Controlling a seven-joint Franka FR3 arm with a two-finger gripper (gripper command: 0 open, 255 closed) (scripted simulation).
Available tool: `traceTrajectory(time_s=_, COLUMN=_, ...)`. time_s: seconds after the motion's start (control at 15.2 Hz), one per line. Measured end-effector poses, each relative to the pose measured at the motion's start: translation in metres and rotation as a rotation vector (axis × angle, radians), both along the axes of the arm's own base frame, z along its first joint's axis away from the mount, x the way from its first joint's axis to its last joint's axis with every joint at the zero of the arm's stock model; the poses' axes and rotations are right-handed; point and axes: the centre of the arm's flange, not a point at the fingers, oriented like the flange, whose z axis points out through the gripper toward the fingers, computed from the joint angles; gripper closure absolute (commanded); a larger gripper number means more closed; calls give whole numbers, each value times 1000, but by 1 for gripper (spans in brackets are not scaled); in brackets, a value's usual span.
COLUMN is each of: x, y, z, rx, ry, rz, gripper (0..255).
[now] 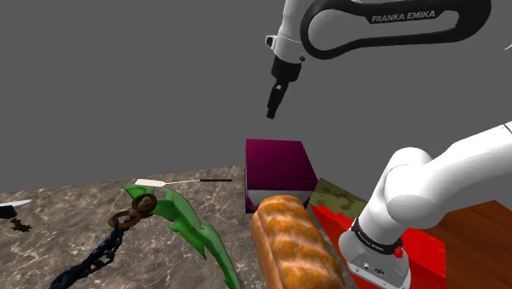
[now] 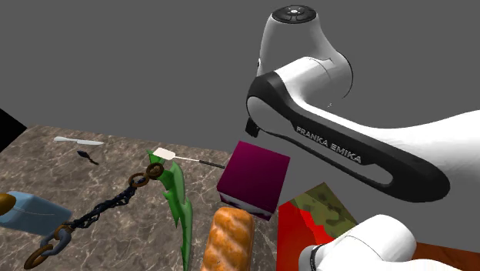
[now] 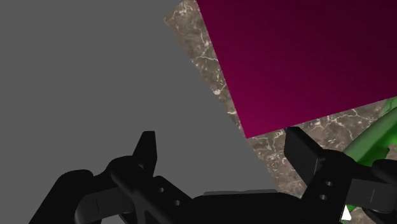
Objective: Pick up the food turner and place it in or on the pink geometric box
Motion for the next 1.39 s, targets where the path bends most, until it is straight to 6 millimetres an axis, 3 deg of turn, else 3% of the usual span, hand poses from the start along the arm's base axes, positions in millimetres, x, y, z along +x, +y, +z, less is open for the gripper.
traceTrajectory(time_s=0.73, x=56, y=95, z=-97, rx=-28, ry=-33, rz=257, gripper=0)
traceTrajectory(time_s=1.39, x=85, y=187, z=-183, rx=-54, ry=-60, rz=485, gripper=0)
